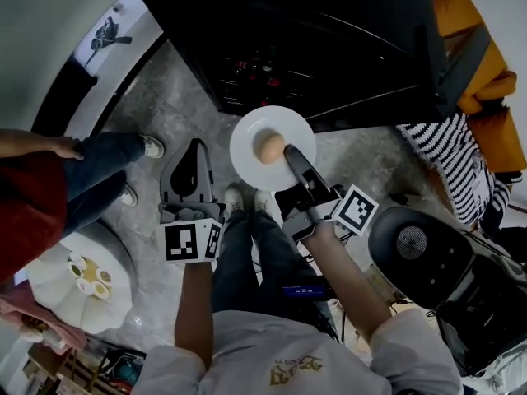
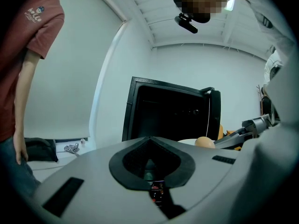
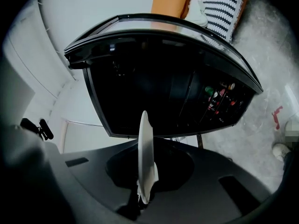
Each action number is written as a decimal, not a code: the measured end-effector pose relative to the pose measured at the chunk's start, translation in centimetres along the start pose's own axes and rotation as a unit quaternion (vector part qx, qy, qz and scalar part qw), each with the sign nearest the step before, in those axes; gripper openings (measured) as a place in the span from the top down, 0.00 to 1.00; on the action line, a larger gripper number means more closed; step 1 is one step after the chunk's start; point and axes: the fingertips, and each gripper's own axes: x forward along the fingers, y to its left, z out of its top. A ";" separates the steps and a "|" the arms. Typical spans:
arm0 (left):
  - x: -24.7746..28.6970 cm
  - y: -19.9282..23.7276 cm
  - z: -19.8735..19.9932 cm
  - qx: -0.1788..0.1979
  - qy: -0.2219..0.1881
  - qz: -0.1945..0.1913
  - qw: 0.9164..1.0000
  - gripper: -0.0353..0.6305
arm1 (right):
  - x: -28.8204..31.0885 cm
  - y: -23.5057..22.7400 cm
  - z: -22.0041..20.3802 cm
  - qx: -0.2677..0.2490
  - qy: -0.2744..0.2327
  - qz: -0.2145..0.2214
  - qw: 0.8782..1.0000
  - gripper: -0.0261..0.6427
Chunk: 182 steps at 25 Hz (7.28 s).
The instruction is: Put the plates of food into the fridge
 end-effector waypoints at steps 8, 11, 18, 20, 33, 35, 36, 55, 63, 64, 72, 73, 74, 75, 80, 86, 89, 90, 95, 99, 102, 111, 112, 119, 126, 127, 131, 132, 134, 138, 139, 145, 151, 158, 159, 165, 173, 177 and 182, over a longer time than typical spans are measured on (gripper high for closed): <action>0.4 0.7 -2.4 -0.009 0.005 0.005 1.000 0.94 | 0.8 -2.4 -0.1 0.002 0.002 -0.004 1.000 0.93; 0.6 0.6 -3.0 -0.007 0.005 0.003 1.000 0.94 | 0.9 -2.9 -0.2 0.001 0.007 -0.004 1.000 0.93; 0.9 1.0 -4.6 -0.003 0.008 0.004 1.000 0.94 | 1.6 -4.6 -0.9 -0.004 0.028 -0.007 1.000 0.93; 0.9 1.0 -4.9 -0.002 0.008 0.004 1.000 0.94 | 1.8 -4.8 -1.0 -0.004 0.031 -0.004 1.000 0.93; 1.4 1.0 -7.2 -0.006 0.018 0.007 1.000 0.94 | 2.3 -7.1 -0.7 0.006 0.031 -0.009 0.999 0.93; 1.6 0.9 -7.4 -0.005 0.019 0.006 1.000 0.94 | 2.5 -7.3 -0.7 0.006 0.034 -0.009 0.999 0.93; 1.8 0.9 -7.6 -0.005 0.020 0.005 1.000 0.94 | 2.7 -7.3 -0.7 0.005 0.036 -0.008 0.999 0.93; 3.8 1.7 -9.0 -0.003 0.029 0.008 1.000 0.94 | 5.6 -8.3 0.1 -0.002 0.037 -0.012 0.999 0.93; 4.9 1.6 -9.7 -0.001 0.032 0.003 0.999 0.94 | 7.5 -9.0 1.4 -0.007 0.027 -0.011 1.000 0.93; 5.1 1.6 -9.8 0.000 0.033 0.002 0.999 0.94 | 7.7 -9.1 1.7 -0.007 0.025 -0.011 1.000 0.93; 5.9 1.6 -10.3 0.003 0.035 -0.001 0.999 0.94 | 8.9 -9.4 2.5 -0.010 0.016 -0.009 1.000 0.93; 5.9 1.6 -10.3 0.003 0.036 -0.001 0.999 0.94 | 9.0 -9.5 2.6 -0.010 0.015 -0.010 1.000 0.93; 6.0 1.6 -10.4 0.003 0.036 -0.001 0.999 0.94 | 9.1 -9.6 2.7 -0.009 0.014 -0.011 1.000 0.93; 6.2 1.6 -10.5 0.001 0.036 0.000 0.999 0.94 | 9.1 -9.7 2.9 -0.010 0.013 -0.013 1.000 0.93; 7.1 1.6 -10.9 0.001 0.038 -0.004 0.999 0.94 | 10.0 -10.0 3.5 -0.013 0.007 -0.011 1.000 0.93; 7.0 1.0 -11.3 0.005 0.040 -0.008 0.999 0.94 | 10.5 -10.2 3.4 -0.023 0.011 -0.009 1.000 0.93; 6.5 0.5 -11.7 0.008 0.041 -0.011 0.999 0.94 | 10.3 -10.3 3.4 -0.023 0.006 -0.009 1.000 0.93; 6.5 0.4 -11.7 0.008 0.041 -0.011 0.999 0.94 | 10.3 -10.4 3.6 -0.023 0.004 -0.009 1.000 0.93; 7.8 1.1 -12.2 0.007 0.047 -0.012 0.999 0.94 | 12.1 -11.1 4.6 -0.015 -0.005 -0.015 1.000 0.93; 9.0 1.6 -12.4 0.005 0.049 -0.014 0.999 0.94 | 13.6 -11.3 5.2 -0.013 -0.008 -0.017 1.000 0.93; 9.4 1.7 -12.7 0.005 0.051 -0.015 0.999 0.94 | 14.1 -11.6 5.3 -0.011 -0.010 -0.020 1.000 0.93; 9.6 1.4 -13.4 0.005 0.060 -0.021 0.998 0.94 | 15.0 -12.2 5.9 -0.008 -0.016 -0.029 0.999 0.93; 9.6 1.4 -13.4 0.005 0.059 -0.021 0.998 0.94 | 15.1 -12.2 6.0 -0.008 -0.016 -0.029 0.999 0.93; 10.1 1.2 -13.5 0.003 0.058 -0.026 0.998 0.94 | 16.0 -12.3 6.2 -0.002 -0.021 -0.026 0.999 0.93; 10.8 1.1 -13.9 0.001 0.063 -0.031 0.998 0.94 | 16.6 -12.5 6.9 0.006 -0.030 -0.026 0.999 0.93; 10.7 1.0 -13.9 0.001 0.064 -0.032 0.997 0.94 | 16.6 -12.5 6.9 0.007 -0.031 -0.025 0.999 0.93; 11.1 1.0 -14.2 0.000 0.065 -0.035 0.997 0.94 | 17.2 -12.7 7.2 0.010 -0.034 -0.026 0.999 0.93; 11.3 1.1 -14.3 -0.003 0.066 -0.035 0.997 0.94 | 17.5 -12.8 7.3 0.011 -0.034 -0.026 0.999 0.93; 11.6 1.1 -14.4 -0.011 0.067 -0.036 0.997 0.94 | 17.8 -12.8 7.4 0.014 -0.036 -0.024 0.999 0.93; 12.0 0.8 -14.5 -0.015 0.068 -0.044 0.997 0.94 | 18.1 -12.7 7.6 0.019 -0.041 -0.022 0.999 0.93; 12.2 0.7 -14.5 -0.015 0.069 -0.047 0.996 0.94 | 18.2 -12.7 7.6 0.019 -0.042 -0.022 0.999 0.93; 13.7 0.3 -15.1 -0.012 0.078 -0.065 0.995 0.94 | 19.5 -13.0 8.3 0.031 -0.047 -0.019 0.998 0.93; 14.6 -0.3 -14.9 -0.013 0.081 -0.078 0.994 0.94 | 19.8 -12.9 8.6 0.040 -0.049 -0.017 0.998 0.93; 15.0 -1.4 -14.2 -0.005 0.073 -0.097 0.993 0.94 | 19.8 -12.7 8.6 0.046 -0.051 -0.011 0.998 0.93; 15.0 -1.5 -14.2 -0.003 0.073 -0.099 0.992 0.94 | 19.8 -12.7 8.6 0.047 -0.052 -0.011 0.998 0.93; 15.1 -2.1 -14.3 -0.007 0.076 -0.112 0.991 0.94 | 19.9 -12.7 8.6 0.050 -0.053 -0.011 0.997 0.93; 15.0 -2.8 -14.5 0.000 0.079 -0.128 0.989 0.94 | 20.0 -12.8 8.7 0.057 -0.055 -0.009 0.997 0.93; 15.2 -3.2 -14.5 0.005 0.080 -0.133 0.988 0.94 | 20.0 -12.8 8.7 0.058 -0.054 -0.006 0.997 0.93; 15.5 -3.3 -14.3 0.008 0.077 -0.136 0.988 0.94 | 20.2 -12.7 8.5 0.063 -0.051 0.000 0.997 0.93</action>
